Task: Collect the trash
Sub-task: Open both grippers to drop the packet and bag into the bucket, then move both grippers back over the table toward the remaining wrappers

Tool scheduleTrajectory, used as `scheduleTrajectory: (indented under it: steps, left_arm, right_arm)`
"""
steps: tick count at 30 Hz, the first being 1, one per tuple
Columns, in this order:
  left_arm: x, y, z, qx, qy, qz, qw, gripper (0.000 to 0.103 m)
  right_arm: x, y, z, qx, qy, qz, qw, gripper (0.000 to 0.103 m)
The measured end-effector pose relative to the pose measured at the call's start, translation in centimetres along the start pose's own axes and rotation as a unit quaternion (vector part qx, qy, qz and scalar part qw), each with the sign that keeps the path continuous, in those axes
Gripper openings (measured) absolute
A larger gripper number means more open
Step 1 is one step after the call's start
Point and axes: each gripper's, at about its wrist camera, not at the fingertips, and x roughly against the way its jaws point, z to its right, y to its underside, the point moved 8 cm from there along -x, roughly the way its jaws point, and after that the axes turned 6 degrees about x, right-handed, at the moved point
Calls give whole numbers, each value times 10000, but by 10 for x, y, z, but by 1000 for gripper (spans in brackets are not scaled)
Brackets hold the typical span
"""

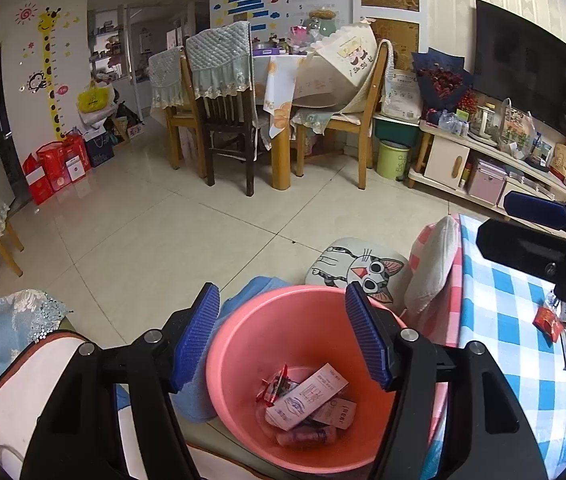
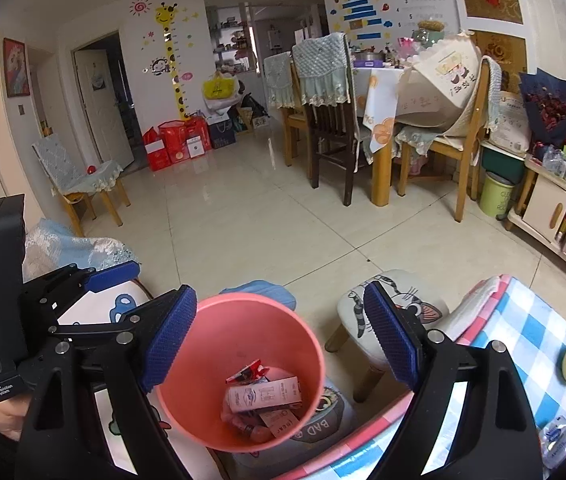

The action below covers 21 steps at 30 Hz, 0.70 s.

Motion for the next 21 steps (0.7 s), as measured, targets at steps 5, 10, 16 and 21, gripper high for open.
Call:
scheduleTrajectory:
  steps: [5, 10, 16, 21]
  left_arm:
    - [14, -2, 16, -87, 23, 69, 9999, 71]
    - [29, -8, 33, -175, 81, 169, 9997, 76]
    - [46, -9, 66, -346, 184, 262, 9989, 82]
    - [54, -3, 100, -477, 332, 280, 9979, 90]
  right_arm:
    - [29, 5, 14, -66, 135, 137, 9998, 86]
    - [58, 13, 31, -151, 290, 234, 9992, 86]
    - [97, 29, 60, -286, 451, 351, 9980, 86]
    - [137, 58, 93, -456, 803, 455, 9947, 95]
